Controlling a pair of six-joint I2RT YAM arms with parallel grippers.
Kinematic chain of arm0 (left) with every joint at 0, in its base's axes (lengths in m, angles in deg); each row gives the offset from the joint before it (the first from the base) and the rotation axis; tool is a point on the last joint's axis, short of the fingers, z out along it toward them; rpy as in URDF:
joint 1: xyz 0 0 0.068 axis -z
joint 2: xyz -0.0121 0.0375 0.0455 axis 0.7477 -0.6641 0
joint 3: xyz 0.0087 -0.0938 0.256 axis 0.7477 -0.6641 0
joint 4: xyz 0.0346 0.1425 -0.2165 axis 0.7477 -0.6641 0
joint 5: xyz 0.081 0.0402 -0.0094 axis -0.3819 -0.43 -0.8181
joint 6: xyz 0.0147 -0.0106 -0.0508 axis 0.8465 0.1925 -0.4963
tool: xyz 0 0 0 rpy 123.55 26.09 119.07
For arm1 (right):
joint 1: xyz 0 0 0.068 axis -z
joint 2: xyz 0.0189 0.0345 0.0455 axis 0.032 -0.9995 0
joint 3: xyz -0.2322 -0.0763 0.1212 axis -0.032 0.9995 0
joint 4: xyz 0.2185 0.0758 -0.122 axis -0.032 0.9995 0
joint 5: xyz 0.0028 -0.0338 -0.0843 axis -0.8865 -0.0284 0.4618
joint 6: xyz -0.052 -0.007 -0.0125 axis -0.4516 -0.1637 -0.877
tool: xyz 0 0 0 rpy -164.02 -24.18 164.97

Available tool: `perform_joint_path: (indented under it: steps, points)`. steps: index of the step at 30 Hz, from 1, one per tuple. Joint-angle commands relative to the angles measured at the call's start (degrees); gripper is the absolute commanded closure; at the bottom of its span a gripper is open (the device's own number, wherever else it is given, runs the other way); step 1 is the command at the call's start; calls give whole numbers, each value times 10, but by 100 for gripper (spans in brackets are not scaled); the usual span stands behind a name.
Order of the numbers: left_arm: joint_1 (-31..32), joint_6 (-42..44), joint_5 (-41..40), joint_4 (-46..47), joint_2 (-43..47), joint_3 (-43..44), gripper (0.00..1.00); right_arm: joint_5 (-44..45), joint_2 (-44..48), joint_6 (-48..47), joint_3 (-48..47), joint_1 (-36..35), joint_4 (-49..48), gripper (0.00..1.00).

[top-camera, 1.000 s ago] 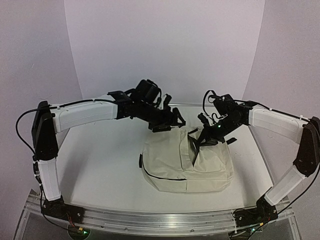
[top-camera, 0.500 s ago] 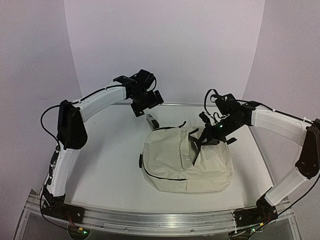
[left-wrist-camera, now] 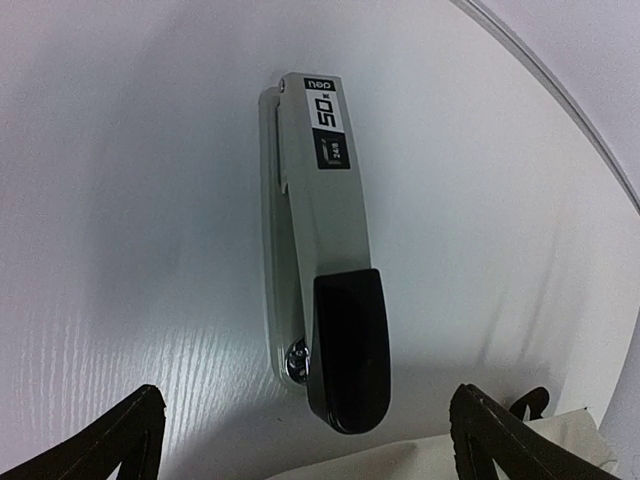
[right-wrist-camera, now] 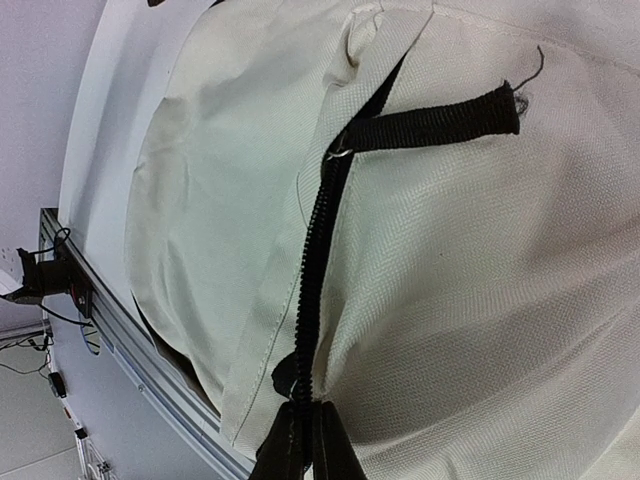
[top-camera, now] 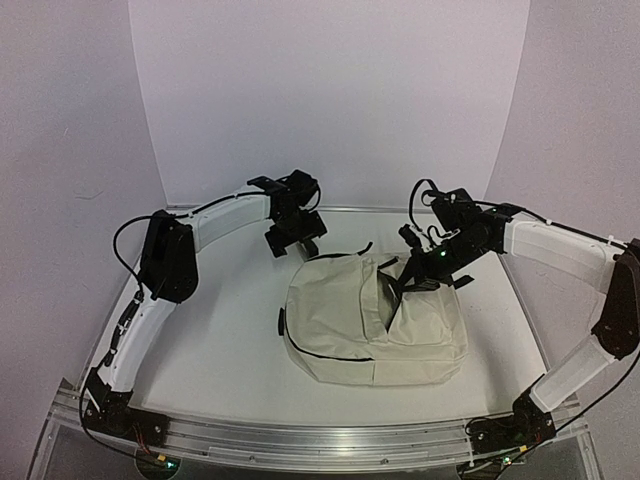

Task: Pack the student bag
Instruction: Move the stationery to the center of the board.

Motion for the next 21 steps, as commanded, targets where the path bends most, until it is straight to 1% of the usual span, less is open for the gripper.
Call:
perform_joint_path:
  steps: [1,4,7,9,10,14,18,19,21]
  points:
    - [-12,2,0,17,-29,29,0,2,18,-6,2,-2,17,97]
    - [-13,0,10,26,-53,38,4,1,17,-5,2,-2,16,97]
    - [-13,0,13,24,-69,49,14,0,18,-4,4,-2,17,97]
    - [-14,-2,4,18,-64,42,20,2,19,-4,6,-1,16,96]
    - [-15,-4,-3,17,-59,35,22,1,19,-3,7,-1,15,96]
    - [-22,-10,-16,10,-23,-5,37,-1,16,-2,7,-1,13,96]
    - [-23,-2,-29,-37,14,-36,47,-3,11,-4,0,-1,12,96]
    - [-23,-3,-30,-52,29,-49,49,-3,10,-5,-2,-1,12,96]
    - [-25,-3,-24,-66,63,-110,53,-5,9,-5,-5,-1,11,96]
